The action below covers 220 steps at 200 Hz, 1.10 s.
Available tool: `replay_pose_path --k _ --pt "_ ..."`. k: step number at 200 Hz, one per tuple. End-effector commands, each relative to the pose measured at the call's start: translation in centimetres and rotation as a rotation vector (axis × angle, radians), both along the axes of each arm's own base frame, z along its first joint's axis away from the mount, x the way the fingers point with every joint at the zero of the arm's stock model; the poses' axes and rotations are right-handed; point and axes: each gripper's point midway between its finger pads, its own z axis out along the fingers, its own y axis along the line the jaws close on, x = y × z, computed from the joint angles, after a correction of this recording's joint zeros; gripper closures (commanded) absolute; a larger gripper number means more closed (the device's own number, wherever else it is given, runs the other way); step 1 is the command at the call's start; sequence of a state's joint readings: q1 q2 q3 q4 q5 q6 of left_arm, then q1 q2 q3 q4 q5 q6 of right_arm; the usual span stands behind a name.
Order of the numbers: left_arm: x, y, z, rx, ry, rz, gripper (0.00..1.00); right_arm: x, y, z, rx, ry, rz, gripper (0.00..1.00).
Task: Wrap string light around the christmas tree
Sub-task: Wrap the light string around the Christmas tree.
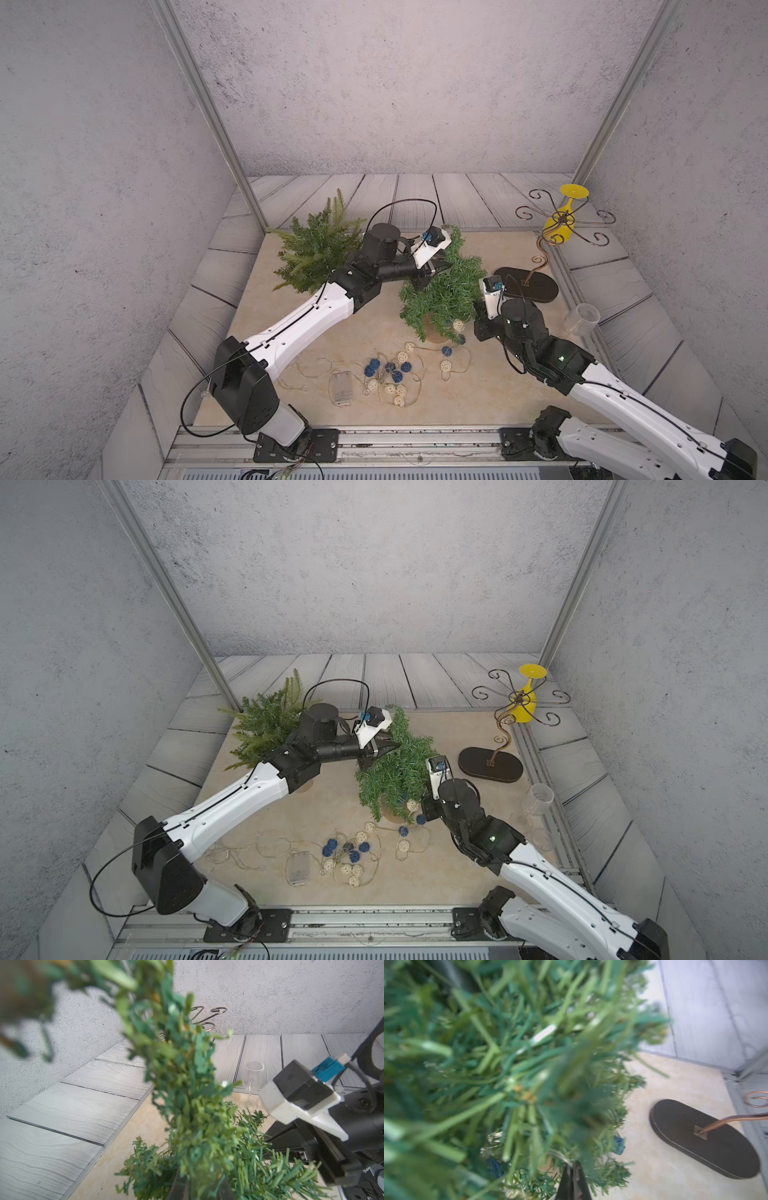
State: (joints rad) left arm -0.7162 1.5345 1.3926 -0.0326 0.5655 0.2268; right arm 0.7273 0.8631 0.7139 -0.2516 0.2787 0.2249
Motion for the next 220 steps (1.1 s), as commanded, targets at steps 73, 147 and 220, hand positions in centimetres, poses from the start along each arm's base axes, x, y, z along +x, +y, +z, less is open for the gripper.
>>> replay_pose_path --k 73,147,220 --pt "2.8 6.4 3.5 -0.039 0.06 0.42 0.12 -0.5 1.9 -1.4 0.063 0.08 0.071 1.0" --pt "-4.0 13.0 2.8 -0.054 0.189 0.559 0.09 -0.4 1.8 -2.2 0.05 0.101 0.054 1.0" --pt "-7.8 13.3 -3.9 -0.058 0.307 0.551 0.26 -0.8 1.4 -1.8 0.082 0.108 0.037 1.0"
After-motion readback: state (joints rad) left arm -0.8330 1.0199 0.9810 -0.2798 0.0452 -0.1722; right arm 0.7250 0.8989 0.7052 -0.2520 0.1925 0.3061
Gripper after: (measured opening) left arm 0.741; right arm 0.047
